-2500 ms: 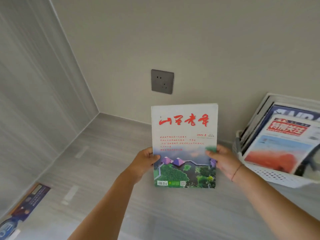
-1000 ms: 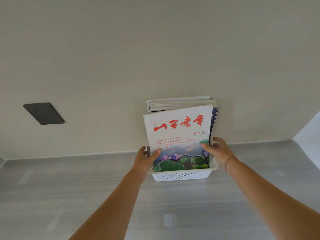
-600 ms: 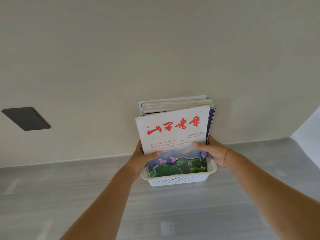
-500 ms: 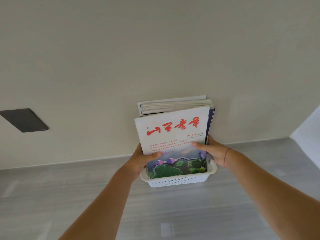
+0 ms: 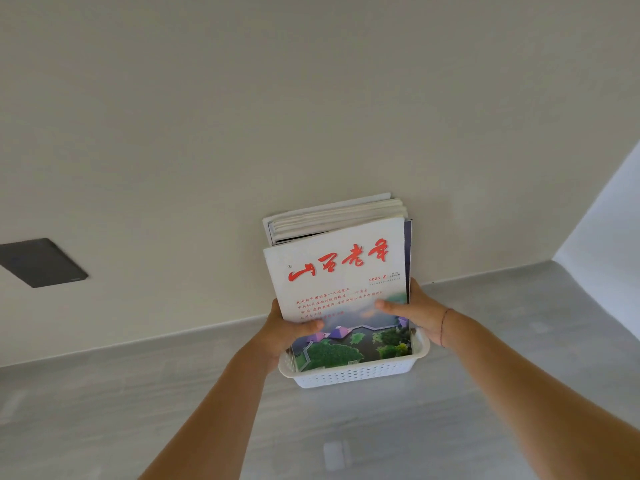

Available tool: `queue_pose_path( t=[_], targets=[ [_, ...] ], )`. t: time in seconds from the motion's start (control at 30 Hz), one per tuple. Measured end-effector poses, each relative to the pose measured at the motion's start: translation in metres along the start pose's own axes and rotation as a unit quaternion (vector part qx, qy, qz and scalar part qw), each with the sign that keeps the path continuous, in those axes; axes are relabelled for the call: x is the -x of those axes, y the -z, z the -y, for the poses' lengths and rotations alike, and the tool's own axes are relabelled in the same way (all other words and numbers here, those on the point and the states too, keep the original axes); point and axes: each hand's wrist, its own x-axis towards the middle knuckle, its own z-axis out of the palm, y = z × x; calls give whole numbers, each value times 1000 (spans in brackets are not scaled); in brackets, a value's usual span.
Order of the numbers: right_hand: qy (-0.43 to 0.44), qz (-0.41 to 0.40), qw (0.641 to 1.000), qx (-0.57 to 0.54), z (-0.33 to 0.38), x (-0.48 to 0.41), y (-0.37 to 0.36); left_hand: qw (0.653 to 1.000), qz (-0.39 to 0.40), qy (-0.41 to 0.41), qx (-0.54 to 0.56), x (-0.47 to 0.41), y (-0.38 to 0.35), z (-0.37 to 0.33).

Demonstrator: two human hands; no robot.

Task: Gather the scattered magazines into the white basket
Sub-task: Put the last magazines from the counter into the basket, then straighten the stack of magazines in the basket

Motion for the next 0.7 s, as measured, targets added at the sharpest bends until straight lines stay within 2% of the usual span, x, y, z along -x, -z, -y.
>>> queue_pose_path(
  t=[0.27,0.47,0.7],
  targets=[
    [26,-31,999,-27,-26,55,-12,999,41,-7,-13,29,-1,14],
    [23,-67,996,-53,-47,110,-12,995,104,-2,1,59,-7,31],
    [3,-171,978,-116,-79,191,14,979,195,-8,-56,66,-69,34]
  ],
)
